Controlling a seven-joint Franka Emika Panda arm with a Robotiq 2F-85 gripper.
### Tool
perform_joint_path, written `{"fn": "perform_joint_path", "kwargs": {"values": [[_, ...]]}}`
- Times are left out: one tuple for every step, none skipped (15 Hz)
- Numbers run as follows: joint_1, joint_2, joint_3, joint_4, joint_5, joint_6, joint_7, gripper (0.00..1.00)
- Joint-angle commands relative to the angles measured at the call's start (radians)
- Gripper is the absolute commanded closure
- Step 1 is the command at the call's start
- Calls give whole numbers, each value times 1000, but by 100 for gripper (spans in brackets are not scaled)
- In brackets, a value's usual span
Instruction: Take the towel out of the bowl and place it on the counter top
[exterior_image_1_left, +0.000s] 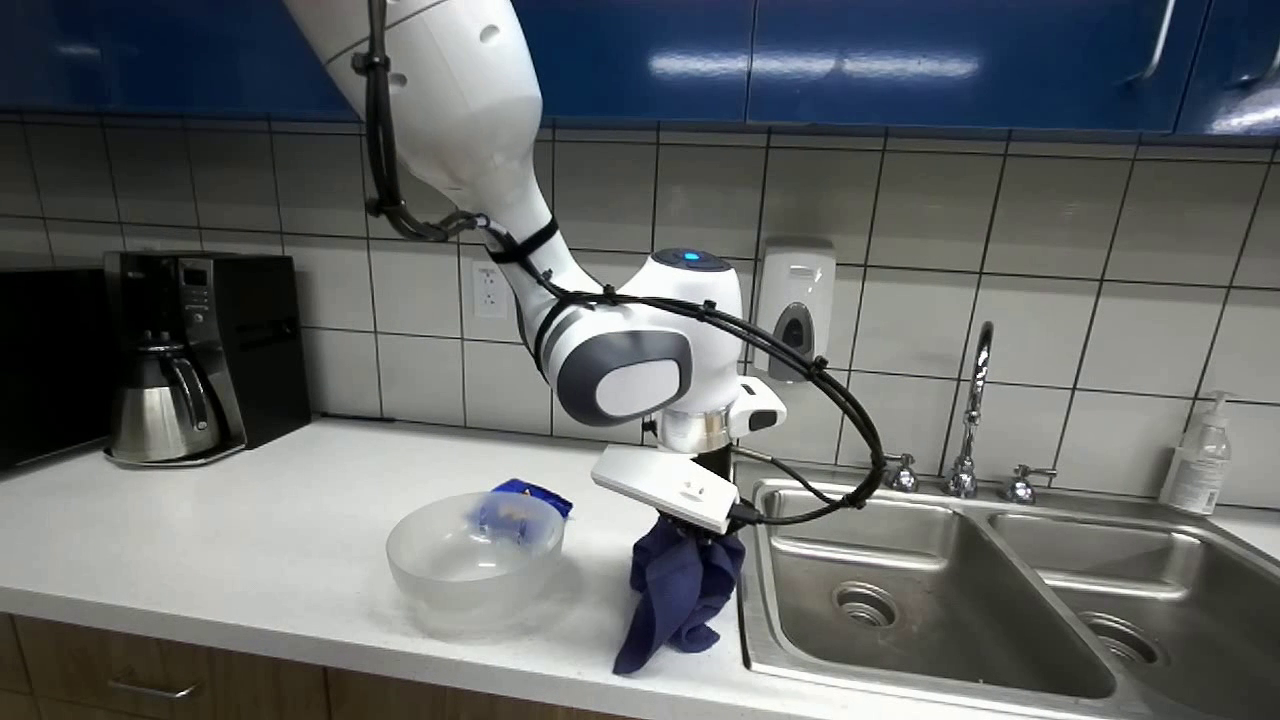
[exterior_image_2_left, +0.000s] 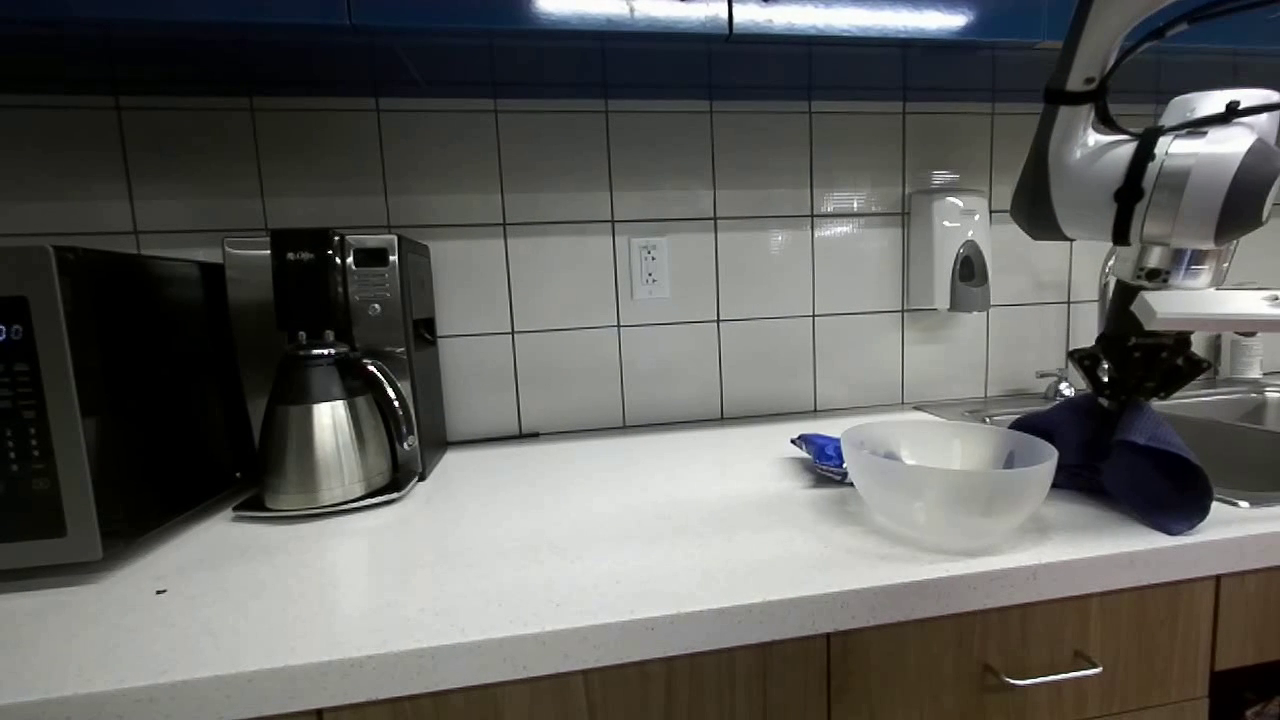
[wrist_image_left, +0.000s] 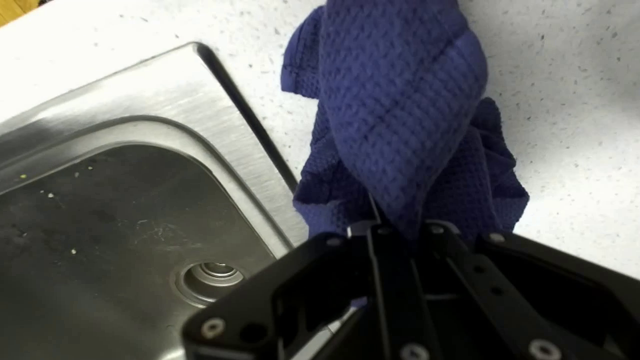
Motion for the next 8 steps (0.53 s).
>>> {"fn": "perform_joint_path", "kwargs": {"values": [[-32, 78, 38, 70, 49, -5, -28, 99], [-29, 92, 35, 79, 45, -10, -20, 99], [-26, 105, 32, 86, 41, -9, -16, 70], [-22, 114, 28, 90, 33, -9, -12, 68], [-16, 115, 23, 89, 26, -3, -9, 61], [-12, 113, 19, 88, 22, 0, -8, 55], [-6, 106, 14, 85, 17, 3, -5, 47], [-1, 99, 9, 82, 12, 5, -2, 40]]}}
